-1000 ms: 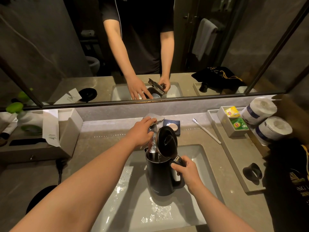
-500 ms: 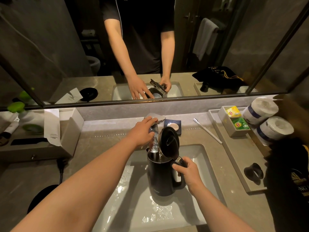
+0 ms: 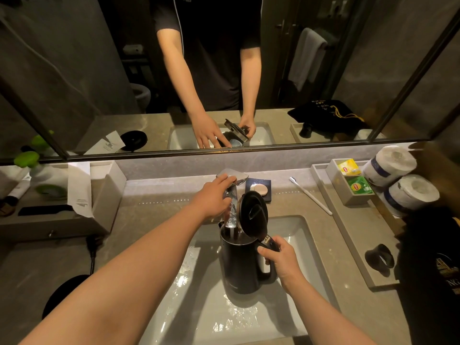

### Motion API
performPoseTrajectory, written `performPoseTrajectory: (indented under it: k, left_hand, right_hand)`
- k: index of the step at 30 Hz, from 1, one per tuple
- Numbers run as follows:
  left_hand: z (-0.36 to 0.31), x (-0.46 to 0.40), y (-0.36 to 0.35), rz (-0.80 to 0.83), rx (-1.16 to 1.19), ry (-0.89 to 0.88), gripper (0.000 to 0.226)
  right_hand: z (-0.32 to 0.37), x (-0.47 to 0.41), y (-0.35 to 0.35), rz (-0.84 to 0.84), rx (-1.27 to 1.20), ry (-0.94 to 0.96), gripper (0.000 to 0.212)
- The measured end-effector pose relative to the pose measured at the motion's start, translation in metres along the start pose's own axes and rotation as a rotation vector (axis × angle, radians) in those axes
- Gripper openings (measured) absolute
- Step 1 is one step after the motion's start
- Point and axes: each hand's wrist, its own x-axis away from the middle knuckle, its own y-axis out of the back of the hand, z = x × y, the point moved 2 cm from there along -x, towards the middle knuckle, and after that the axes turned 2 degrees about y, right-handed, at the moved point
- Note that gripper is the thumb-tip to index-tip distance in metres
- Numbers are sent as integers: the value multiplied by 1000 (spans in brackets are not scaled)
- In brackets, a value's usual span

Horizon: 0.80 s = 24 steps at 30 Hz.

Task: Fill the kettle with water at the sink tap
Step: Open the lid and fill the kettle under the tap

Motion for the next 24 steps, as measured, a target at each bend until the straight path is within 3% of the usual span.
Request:
performPoseTrajectory:
  k: [24]
  left_hand:
    - [-6,3,4,16,2,9,66]
  right_hand:
    - [-4,-6,2,16,23,18,11]
